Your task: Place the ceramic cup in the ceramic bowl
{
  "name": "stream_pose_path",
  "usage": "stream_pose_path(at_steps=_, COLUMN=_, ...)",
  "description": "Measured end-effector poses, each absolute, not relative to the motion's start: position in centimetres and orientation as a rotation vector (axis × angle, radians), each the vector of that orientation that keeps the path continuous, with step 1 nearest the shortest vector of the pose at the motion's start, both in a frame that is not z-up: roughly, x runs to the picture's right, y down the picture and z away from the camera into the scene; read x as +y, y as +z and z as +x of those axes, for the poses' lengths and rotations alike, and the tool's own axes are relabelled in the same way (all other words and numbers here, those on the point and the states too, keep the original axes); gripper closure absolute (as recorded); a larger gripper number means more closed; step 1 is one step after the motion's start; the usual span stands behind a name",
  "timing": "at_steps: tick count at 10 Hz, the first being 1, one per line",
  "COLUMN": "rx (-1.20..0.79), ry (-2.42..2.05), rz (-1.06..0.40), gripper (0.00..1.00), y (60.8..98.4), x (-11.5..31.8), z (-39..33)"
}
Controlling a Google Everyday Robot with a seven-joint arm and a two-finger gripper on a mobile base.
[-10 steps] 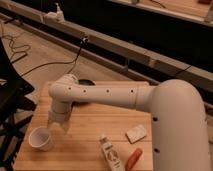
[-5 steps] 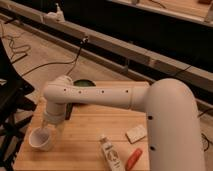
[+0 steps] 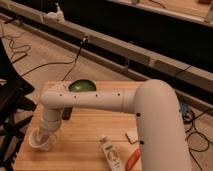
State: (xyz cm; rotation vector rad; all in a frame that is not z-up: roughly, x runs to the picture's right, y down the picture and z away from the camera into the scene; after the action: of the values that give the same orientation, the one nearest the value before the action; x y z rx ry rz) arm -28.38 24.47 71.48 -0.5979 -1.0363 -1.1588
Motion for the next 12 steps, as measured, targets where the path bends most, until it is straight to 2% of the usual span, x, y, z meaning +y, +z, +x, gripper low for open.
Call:
stream_pose_path(at_steps=2, rx=-1.021, ry=-1.166, rz=-0.605, gripper=0.82, y=72.1, x=24.6, z=-28.6)
stream_pose_path(at_steps=3, rx=-1.015, ry=-1.162, rz=-0.606, gripper=0.85, y=72.4, x=24.4, z=-28.6)
stream_pose_path(at_steps=6, rx=-0.986, ry=-1.121, rz=-0.555, gripper=0.85, y=72.9, x=22.3, z=-28.3)
stream_pose_path(at_steps=8, rx=-0.969, ry=-1.035, rz=-0.477, gripper=0.85, y=73.0, x=18.9, z=-27.2)
stream_pose_path(at_steps=12, rx=-0.927, ry=-0.829, rz=-0.303, gripper=0.85, y=73.0, x=9.3, z=-21.8)
